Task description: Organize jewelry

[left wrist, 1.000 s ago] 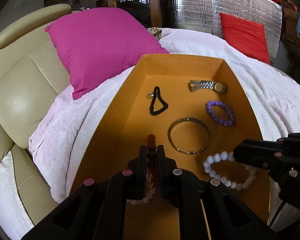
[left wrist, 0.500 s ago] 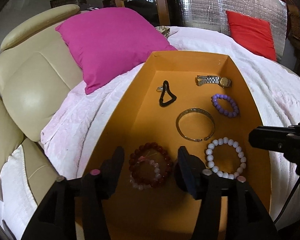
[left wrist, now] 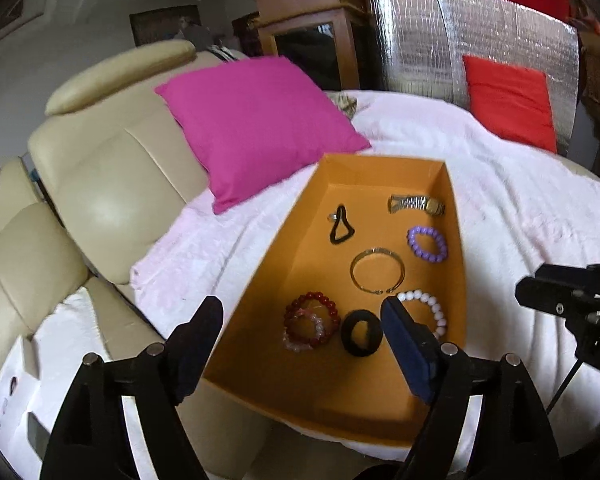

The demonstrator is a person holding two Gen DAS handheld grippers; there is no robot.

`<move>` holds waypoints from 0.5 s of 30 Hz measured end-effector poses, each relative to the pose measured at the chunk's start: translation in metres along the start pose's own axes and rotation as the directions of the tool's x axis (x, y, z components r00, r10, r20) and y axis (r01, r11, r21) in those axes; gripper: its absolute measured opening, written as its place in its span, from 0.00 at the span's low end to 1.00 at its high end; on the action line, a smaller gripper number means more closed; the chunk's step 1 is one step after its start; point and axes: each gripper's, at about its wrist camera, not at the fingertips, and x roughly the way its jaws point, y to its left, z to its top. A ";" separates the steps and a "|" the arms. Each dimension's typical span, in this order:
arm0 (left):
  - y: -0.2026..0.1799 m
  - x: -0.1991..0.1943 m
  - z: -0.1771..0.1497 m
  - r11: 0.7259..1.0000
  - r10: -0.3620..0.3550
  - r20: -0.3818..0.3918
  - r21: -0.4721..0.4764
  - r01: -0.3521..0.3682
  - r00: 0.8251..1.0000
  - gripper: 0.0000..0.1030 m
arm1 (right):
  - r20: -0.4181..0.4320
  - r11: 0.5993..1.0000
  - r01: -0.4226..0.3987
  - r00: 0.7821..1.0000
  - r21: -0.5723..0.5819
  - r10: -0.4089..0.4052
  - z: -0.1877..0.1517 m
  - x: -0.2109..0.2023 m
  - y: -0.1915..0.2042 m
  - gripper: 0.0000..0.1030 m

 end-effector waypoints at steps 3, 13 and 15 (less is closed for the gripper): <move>-0.002 -0.031 0.005 0.999 0.046 0.042 0.004 -0.047 0.998 0.81 | 0.031 0.999 0.037 0.999 -0.028 -0.036 -0.006 -0.026 0.000 0.31; -0.005 -0.123 0.008 0.990 0.138 0.188 0.006 -0.142 0.972 0.87 | 0.183 0.987 0.128 0.977 -0.095 -0.109 -0.024 -0.114 0.007 0.56; -0.006 -0.140 0.006 0.986 0.159 0.215 0.005 -0.164 0.964 0.87 | 0.245 0.982 0.153 0.962 -0.112 -0.122 -0.031 -0.134 0.013 0.64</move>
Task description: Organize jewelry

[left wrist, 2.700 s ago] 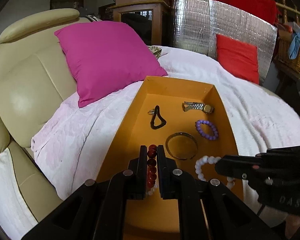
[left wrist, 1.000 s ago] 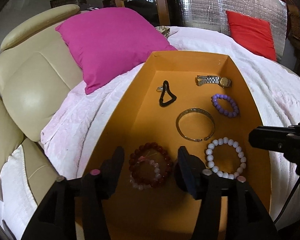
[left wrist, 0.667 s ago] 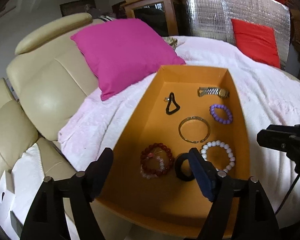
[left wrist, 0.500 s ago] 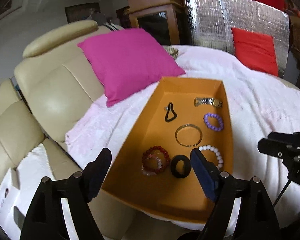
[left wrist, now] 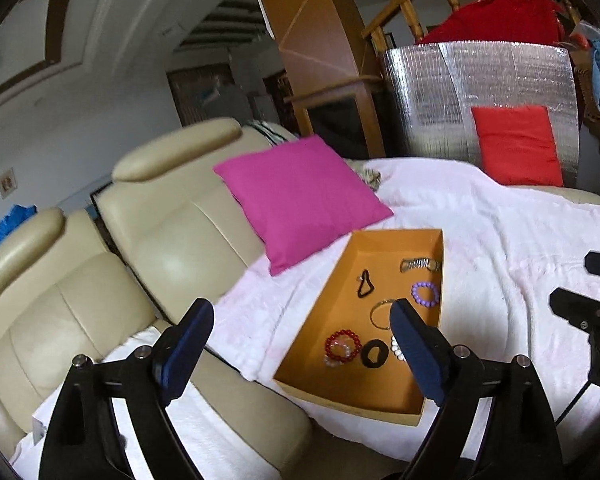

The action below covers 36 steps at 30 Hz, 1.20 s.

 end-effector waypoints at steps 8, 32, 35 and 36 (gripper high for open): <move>0.000 -0.041 0.003 0.999 0.042 0.060 0.010 -0.043 0.997 0.88 | 0.114 0.999 0.037 0.993 -0.004 -0.036 -0.008 -0.052 0.012 0.64; 0.007 -0.038 0.000 0.997 0.074 0.021 -0.019 -0.073 0.997 0.88 | 0.101 0.995 0.024 0.994 0.093 -0.033 -0.007 -0.050 0.015 0.65; 0.008 -0.036 -0.001 0.997 0.077 0.015 -0.021 -0.077 0.997 0.88 | 0.105 0.996 0.029 0.994 0.083 -0.037 -0.006 -0.049 0.015 0.65; 0.008 -0.035 -0.002 0.997 0.080 0.013 -0.021 -0.080 0.997 0.88 | 0.105 0.996 0.030 0.994 0.082 -0.039 -0.006 -0.048 0.015 0.65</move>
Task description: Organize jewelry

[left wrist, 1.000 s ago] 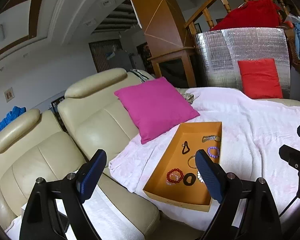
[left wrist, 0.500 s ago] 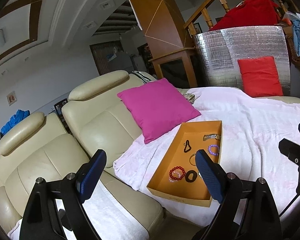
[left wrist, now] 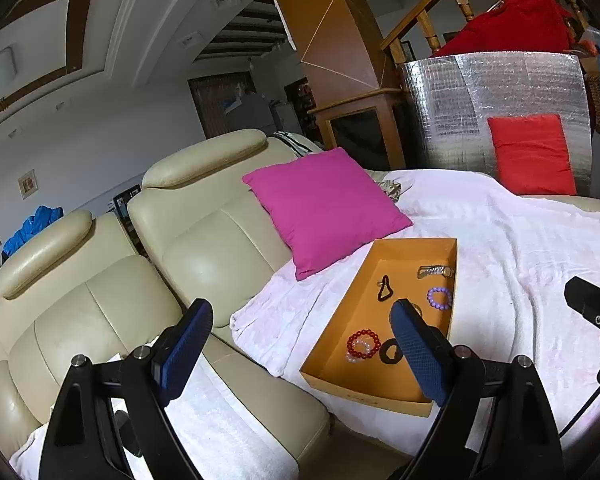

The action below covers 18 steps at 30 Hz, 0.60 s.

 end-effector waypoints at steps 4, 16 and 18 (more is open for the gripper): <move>0.001 0.003 -0.001 1.000 0.000 -0.005 -0.004 0.000 1.000 0.88 | -0.004 1.000 0.001 1.000 0.000 -0.001 0.000 0.003 0.001 0.65; 0.004 0.013 -0.002 1.000 -0.001 -0.015 -0.008 0.001 1.000 0.88 | -0.012 1.000 -0.001 1.000 -0.008 0.001 0.003 0.012 0.003 0.65; 0.005 0.016 -0.002 1.000 -0.002 -0.018 -0.011 0.001 1.000 0.88 | -0.014 1.000 -0.001 1.000 -0.009 0.001 0.004 0.014 0.003 0.65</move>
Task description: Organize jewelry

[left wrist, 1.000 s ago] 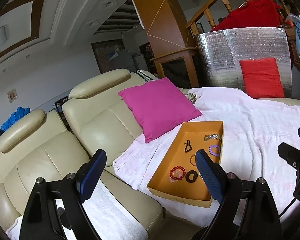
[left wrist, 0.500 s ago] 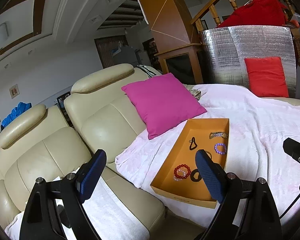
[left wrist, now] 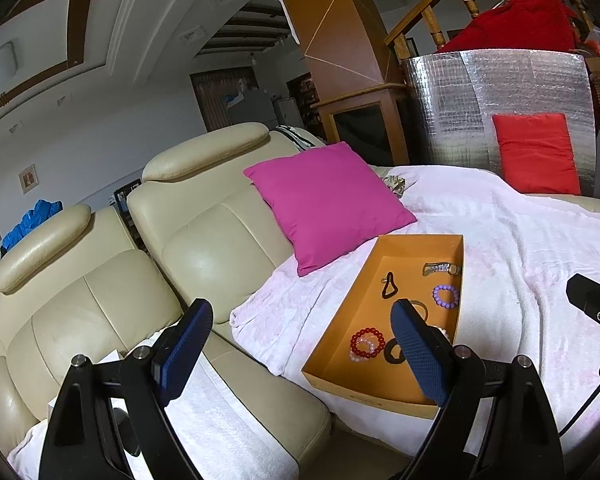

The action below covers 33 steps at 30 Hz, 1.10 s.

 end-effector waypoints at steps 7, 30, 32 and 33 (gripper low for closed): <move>0.004 0.020 0.000 1.000 -0.011 -0.019 -0.011 0.011 1.000 0.88 | -0.006 1.000 0.006 1.000 -0.011 -0.006 0.004 0.014 0.003 0.65; 0.016 0.067 0.000 0.998 -0.046 -0.035 -0.033 0.045 0.998 0.88 | -0.052 0.997 -0.001 0.999 -0.083 -0.004 0.012 0.069 0.035 0.65; 0.009 0.067 0.003 0.998 -0.058 -0.018 -0.027 0.057 0.998 0.88 | -0.055 0.998 0.009 0.998 -0.057 -0.012 0.010 0.070 0.025 0.65; 0.001 0.067 0.007 0.997 -0.077 -0.003 -0.019 0.077 0.997 0.88 | -0.057 0.999 0.020 0.998 -0.043 -0.023 0.009 0.070 0.017 0.65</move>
